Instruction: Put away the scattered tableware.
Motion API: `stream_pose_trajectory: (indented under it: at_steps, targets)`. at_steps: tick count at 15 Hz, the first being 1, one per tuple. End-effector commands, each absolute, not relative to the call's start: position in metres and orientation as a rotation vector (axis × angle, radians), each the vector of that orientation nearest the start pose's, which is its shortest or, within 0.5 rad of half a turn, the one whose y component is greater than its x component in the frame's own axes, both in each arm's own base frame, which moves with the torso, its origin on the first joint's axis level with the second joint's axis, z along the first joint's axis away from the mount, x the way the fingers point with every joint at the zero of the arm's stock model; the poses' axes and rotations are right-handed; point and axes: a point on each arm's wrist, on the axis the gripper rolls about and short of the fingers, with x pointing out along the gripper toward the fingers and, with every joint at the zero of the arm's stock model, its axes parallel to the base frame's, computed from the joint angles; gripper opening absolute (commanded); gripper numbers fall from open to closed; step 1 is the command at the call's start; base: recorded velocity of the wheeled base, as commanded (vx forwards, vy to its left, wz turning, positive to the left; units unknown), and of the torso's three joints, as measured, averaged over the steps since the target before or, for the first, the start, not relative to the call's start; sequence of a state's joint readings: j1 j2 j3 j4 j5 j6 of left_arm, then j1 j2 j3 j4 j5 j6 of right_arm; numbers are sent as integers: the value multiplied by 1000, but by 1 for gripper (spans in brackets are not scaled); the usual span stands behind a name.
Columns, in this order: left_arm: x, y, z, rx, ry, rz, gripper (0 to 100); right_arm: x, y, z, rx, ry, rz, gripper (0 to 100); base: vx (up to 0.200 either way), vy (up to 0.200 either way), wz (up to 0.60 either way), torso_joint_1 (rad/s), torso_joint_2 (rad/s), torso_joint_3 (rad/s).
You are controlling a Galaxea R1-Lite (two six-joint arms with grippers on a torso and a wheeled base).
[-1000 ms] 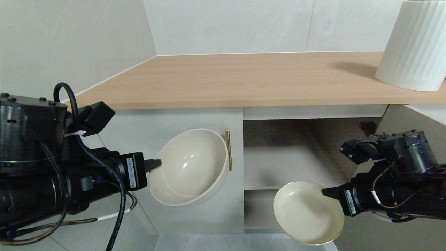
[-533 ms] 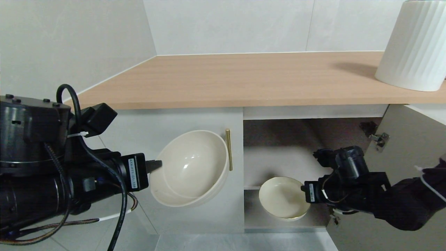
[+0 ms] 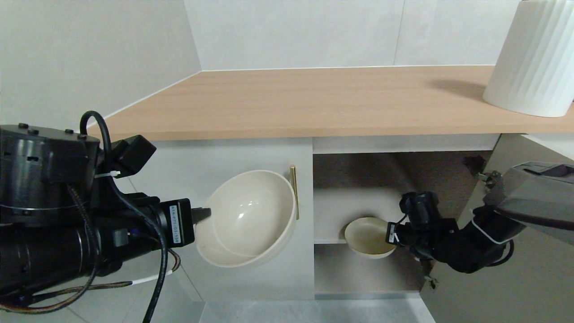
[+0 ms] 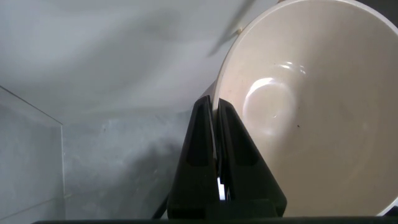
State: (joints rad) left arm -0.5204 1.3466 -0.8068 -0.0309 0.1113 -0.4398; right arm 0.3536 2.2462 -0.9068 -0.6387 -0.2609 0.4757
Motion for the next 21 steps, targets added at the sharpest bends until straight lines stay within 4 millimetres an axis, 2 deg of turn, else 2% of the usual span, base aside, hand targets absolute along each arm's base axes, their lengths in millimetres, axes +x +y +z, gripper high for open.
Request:
stream_pose_trajectory:
  at_steps: [1,3,8,13,21]
  targets:
    - [186,-104,216,-263,571,-283,0,369,123,-1,237,676,-116,0,0,0,0,0,0,0]
    - [187,-105,214,-260,578,-283,0,379,120,-8,228,600,-167,0,0,0,0,0,0,0]
    - [187,-106,214,-258,581,-288,0,395,119,-9,229,529,-203,0,0,0,0,0,0,0]
    - [189,-108,212,-252,591,-288,0,406,119,-8,243,497,-216,0,0,0,0,0,0,0]
    - [189,-109,212,-252,591,-289,0,413,121,-6,246,479,-215,0,0,0,0,0,0,0]
